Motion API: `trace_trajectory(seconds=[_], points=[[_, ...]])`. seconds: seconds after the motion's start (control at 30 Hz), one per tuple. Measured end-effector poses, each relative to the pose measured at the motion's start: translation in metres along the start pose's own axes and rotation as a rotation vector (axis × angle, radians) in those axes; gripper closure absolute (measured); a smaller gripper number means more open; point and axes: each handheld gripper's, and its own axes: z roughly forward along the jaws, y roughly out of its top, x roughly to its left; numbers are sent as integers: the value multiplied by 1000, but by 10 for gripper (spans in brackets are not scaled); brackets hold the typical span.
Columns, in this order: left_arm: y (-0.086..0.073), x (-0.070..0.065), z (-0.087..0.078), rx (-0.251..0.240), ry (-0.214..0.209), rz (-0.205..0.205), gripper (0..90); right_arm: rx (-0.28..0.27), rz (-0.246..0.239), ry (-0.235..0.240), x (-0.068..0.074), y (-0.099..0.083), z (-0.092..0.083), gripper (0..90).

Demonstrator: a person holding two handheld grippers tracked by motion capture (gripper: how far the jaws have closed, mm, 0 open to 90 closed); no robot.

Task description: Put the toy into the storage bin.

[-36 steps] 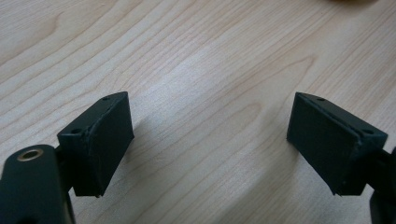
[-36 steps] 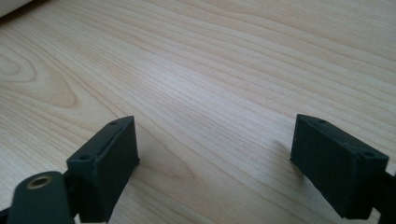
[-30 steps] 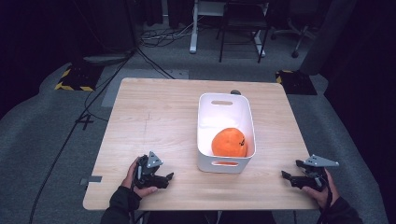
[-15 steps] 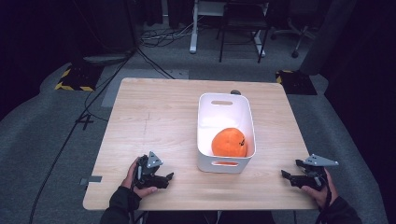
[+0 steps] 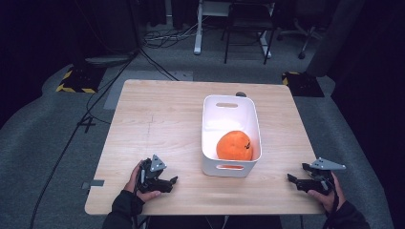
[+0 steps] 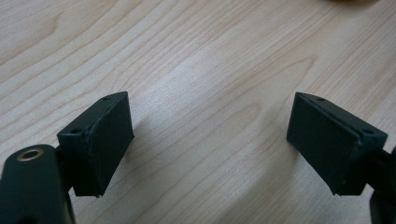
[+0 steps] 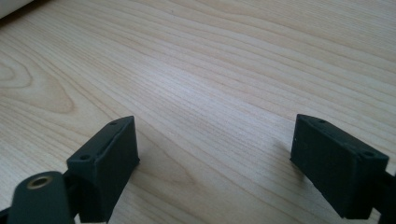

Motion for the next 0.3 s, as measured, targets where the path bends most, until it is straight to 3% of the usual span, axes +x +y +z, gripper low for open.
trace_trajectory(seconds=[0.3], points=[[0,0,0,0,1,0,146,0,-1,0,0,0,0,149]])
